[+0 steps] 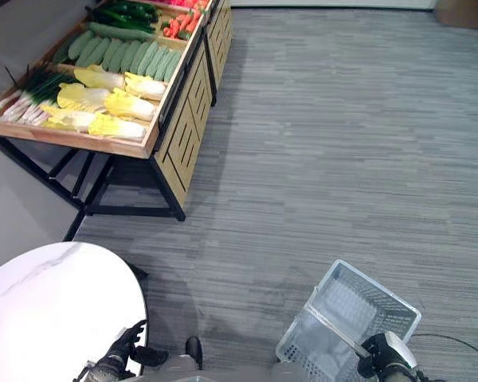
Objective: Get the vegetables into the basket
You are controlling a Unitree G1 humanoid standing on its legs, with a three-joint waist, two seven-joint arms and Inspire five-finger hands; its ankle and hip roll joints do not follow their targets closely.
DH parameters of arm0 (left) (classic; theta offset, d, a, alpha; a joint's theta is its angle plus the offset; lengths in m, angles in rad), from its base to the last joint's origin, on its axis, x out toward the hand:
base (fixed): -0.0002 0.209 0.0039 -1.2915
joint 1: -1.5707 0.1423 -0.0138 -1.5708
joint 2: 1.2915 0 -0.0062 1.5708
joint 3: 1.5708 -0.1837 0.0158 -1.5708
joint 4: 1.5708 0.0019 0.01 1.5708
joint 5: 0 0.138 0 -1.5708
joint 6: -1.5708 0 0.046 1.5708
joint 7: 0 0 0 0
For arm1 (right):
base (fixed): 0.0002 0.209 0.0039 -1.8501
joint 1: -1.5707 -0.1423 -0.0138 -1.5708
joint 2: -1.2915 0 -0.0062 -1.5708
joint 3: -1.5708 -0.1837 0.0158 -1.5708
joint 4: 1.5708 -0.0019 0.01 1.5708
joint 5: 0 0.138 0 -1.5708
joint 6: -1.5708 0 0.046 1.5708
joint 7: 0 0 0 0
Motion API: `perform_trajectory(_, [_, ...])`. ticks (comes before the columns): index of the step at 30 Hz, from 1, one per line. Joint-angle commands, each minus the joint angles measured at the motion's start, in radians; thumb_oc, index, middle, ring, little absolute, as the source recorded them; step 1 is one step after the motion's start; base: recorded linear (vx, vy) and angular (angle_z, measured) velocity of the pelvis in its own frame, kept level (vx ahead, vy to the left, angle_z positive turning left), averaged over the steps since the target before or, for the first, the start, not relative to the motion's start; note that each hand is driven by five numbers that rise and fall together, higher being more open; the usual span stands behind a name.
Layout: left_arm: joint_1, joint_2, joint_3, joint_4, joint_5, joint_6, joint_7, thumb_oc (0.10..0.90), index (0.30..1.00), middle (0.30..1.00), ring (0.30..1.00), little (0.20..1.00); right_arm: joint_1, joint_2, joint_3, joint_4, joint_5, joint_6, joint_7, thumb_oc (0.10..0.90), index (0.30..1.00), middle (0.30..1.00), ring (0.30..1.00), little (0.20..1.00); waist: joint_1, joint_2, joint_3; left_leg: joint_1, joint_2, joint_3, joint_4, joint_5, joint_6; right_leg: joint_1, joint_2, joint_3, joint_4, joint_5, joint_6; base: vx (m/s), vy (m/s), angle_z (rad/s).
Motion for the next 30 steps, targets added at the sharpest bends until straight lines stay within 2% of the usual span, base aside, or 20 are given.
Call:
perform_trajectory(1, [-0.034,0.0,-0.032,0.032,-0.007,-0.003,0.015,0.9,1.0,1.0,1.0,1.0,-0.033,-0.107,0.0,-0.038,0.05,-0.019,-0.061,0.4,0.3,0.3,0.3,0.3,0.02,-0.034,0.043,-0.108,-0.057,-0.165,0.132,0.016,-0.033,0.002,-0.015,0.047,0.134,-0.101,0.024,0.14,-0.115,0.27])
perform_trajectory(2, [-0.034,0.003,-0.036,0.033,-0.006,-0.004,0.014,0.9,1.0,1.0,1.0,1.0,-0.039,-0.115,0.002,-0.037,0.05,-0.02,-0.062,0.4,0.3,0.3,0.3,0.3,0.029,-0.038,0.045,-0.138,-0.07,-0.184,0.106,0.006,-0.025,0.008,-0.012,0.052,0.129,-0.106,0.025,0.27,-0.079,0.19])
perform_trajectory(3, [-0.03,0.005,-0.034,0.043,-0.008,-0.007,0.015,0.9,1.0,1.0,1.0,1.0,-0.041,-0.12,0.001,-0.042,0.055,-0.025,-0.066,0.4,0.3,0.3,0.3,0.3,0.035,-0.039,0.039,-0.17,-0.061,-0.184,0.049,0.019,-0.016,0.019,-0.005,0.054,0.124,-0.119,0.031,0.21,-0.027,0.07])
perform_trajectory(4, [-0.03,0.005,-0.034,0.043,-0.008,-0.007,0.015,0.9,1.0,1.0,1.0,1.0,-0.041,-0.12,0.001,-0.042,0.055,-0.025,-0.066,0.4,0.3,0.3,0.3,0.3,0.036,-0.04,0.038,-0.168,-0.061,-0.183,0.046,0.021,-0.016,0.019,-0.005,0.055,0.125,-0.119,0.031,0.33,0.042,-0.01])
perform_trajectory(5, [-0.027,0.006,-0.041,0.049,0.005,-0.007,0.019,0.9,1.0,1.0,1.0,1.0,-0.047,-0.124,0.007,-0.062,0.055,-0.027,-0.072,0.4,0.3,0.3,0.3,0.3,0.049,-0.034,0.036,-0.216,-0.035,-0.171,-0.034,0.087,-0.022,0.042,0.008,0.062,0.121,-0.136,0.035,0.27,0.061,-0.05])
perform_trajectory(7, [-0.027,0.01,-0.044,0.052,0.015,-0.007,0.024,0.9,1.0,1.0,1.0,1.0,-0.057,-0.119,0.017,-0.066,0.057,-0.029,-0.079,0.4,0.3,0.3,0.3,0.3,0.062,-0.035,0.033,-0.229,-0.036,-0.165,-0.089,0.107,-0.029,0.064,0.016,0.078,0.118,-0.15,0.038,0.33,0.1,-0.15])
perform_trajectory(10, [-0.016,0.018,-0.038,0.051,0.023,-0.004,0.025,0.9,1.0,1.0,1.0,1.0,-0.056,-0.108,0.033,-0.103,0.047,-0.03,-0.078,0.4,0.3,0.3,0.3,0.3,0.083,-0.042,0.021,-0.224,-0.036,-0.159,-0.102,0.132,-0.036,0.109,0.017,0.121,0.113,-0.167,0.051,0.33,0.169,-0.5])
perform_trajectory(13, [-0.007,0.025,-0.029,0.05,0.023,-0.002,0.027,0.9,1.0,1.0,1.0,1.0,-0.043,-0.096,0.031,-0.129,0.04,-0.028,-0.075,0.4,0.3,0.3,0.3,0.3,0.088,-0.053,0.009,-0.208,-0.04,-0.14,-0.101,0.119,-0.021,0.128,0.001,0.137,0.116,-0.177,0.064,0.25,0.194,-0.8])
perform_trajectory(15, [-0.004,0.034,-0.036,0.055,0.043,-0.001,0.029,0.9,1.0,1.0,1.0,1.0,-0.045,-0.068,0.026,-0.094,0.049,-0.024,-0.075,0.4,0.3,0.3,0.3,0.3,0.094,-0.076,-0.006,-0.203,-0.07,-0.117,-0.075,0.088,0.011,0.114,-0.042,0.157,0.146,-0.147,0.091,0.28,0.315,-0.24])
perform_trajectory(17, [-0.001,0.049,-0.039,0.039,0.046,-0.005,0.024,0.9,1.0,1.0,1.0,1.0,-0.053,-0.052,0.035,-0.085,0.044,-0.017,-0.069,0.4,0.3,0.3,0.3,0.3,0.094,-0.101,-0.014,-0.205,-0.107,-0.094,-0.05,0.046,0.046,0.08,-0.081,0.185,0.179,-0.081,0.116,0.2,0.294,-0.18])
perform_trajectory(18, [-0.001,0.049,-0.039,0.039,0.046,-0.005,0.024,0.9,1.0,1.0,1.0,1.0,-0.053,-0.051,0.035,-0.084,0.043,-0.017,-0.069,0.4,0.3,0.3,0.3,0.3,0.095,-0.103,-0.015,-0.206,-0.108,-0.092,-0.049,0.045,0.047,0.078,-0.082,0.187,0.18,-0.081,0.117,0.2,0.31,-0.39])
perform_trajectory(19, [-0.014,0.061,-0.042,0.036,0.048,-0.005,0.027,0.9,1.0,1.0,1.0,1.0,-0.069,-0.04,0.035,-0.075,0.052,-0.013,-0.071,0.4,0.3,0.3,0.3,0.3,0.095,-0.116,-0.012,-0.208,-0.13,-0.084,-0.038,0.018,0.067,0.051,-0.104,0.192,0.217,-0.035,0.131,0.14,0.225,-0.29])
perform_trajectory(20, [-0.02,0.067,-0.044,0.033,0.048,-0.004,0.028,0.9,1.0,1.0,1.0,1.0,-0.079,-0.036,0.035,-0.065,0.058,-0.012,-0.072,0.4,0.3,0.3,0.3,0.3,0.095,-0.118,-0.009,-0.204,-0.14,-0.078,-0.036,0.009,0.076,0.033,-0.111,0.197,0.243,-0.009,0.135,0.23,0.464,-0.15])
perform_trajectory(21, [-0.041,0.092,-0.044,0.029,0.043,-0.002,0.035,0.9,1.0,1.0,1.0,1.0,-0.107,-0.031,0.042,-0.078,0.07,-0.011,-0.074,0.4,0.3,0.3,0.3,0.3,0.088,-0.106,0.01,-0.173,-0.165,-0.076,-0.042,-0.026,0.11,-0.043,-0.109,0.206,0.424,0.057,0.14,0.14,0.316,-0.08])
perform_trajectory(22, [-0.042,0.092,-0.043,0.029,0.043,-0.002,0.035,0.9,1.0,1.0,1.0,1.0,-0.108,-0.03,0.042,-0.078,0.07,-0.011,-0.074,0.4,0.3,0.3,0.3,0.3,0.089,-0.107,0.011,-0.173,-0.166,-0.075,-0.042,-0.026,0.111,-0.045,-0.111,0.207,0.428,0.055,0.14,0.13,0.296,-0.19])
perform_trajectory(24, [-0.061,0.109,-0.03,0.033,0.034,0.0,0.044,0.9,1.0,1.0,1.0,1.0,-0.123,-0.03,0.05,-0.103,0.069,-0.012,-0.078,0.4,0.3,0.3,0.3,0.3,0.071,-0.088,0.04,-0.11,-0.175,-0.072,-0.059,-0.051,0.126,-0.126,-0.124,0.178,0.504,0.094,0.13,0.14,0.182,-0.05])
perform_trajectory(28, [-0.069,0.113,-0.021,0.039,0.026,-0.001,0.047,0.9,1.0,1.0,1.0,1.0,-0.126,-0.039,0.056,-0.125,0.056,-0.015,-0.077,0.4,0.3,0.3,0.3,0.3,0.06,-0.075,0.06,-0.073,-0.177,-0.069,-0.058,-0.075,0.124,-0.174,-0.135,0.128,0.446,0.049,0.113,0.17,0.033,0.09])
perform_trajectory(29, [-0.072,0.107,-0.018,0.051,0.029,-0.003,0.049,0.9,1.0,1.0,1.0,1.0,-0.13,-0.043,0.053,-0.128,0.058,-0.017,-0.077,0.4,0.3,0.3,0.3,0.3,0.053,-0.073,0.073,-0.06,-0.172,-0.078,-0.039,-0.101,0.113,-0.195,-0.145,0.116,0.351,0.022,0.111,0.3,-0.142,0.18])
perform_trajectory(30, [-0.073,0.103,-0.016,0.055,0.031,-0.002,0.048,0.9,1.0,1.0,1.0,1.0,-0.137,-0.044,0.054,-0.131,0.055,-0.015,-0.077,0.4,0.3,0.3,0.3,0.3,0.048,-0.076,0.077,-0.051,-0.168,-0.086,-0.027,-0.115,0.101,-0.22,-0.162,0.118,0.264,0.034,0.119,0.32,-0.187,0.13])
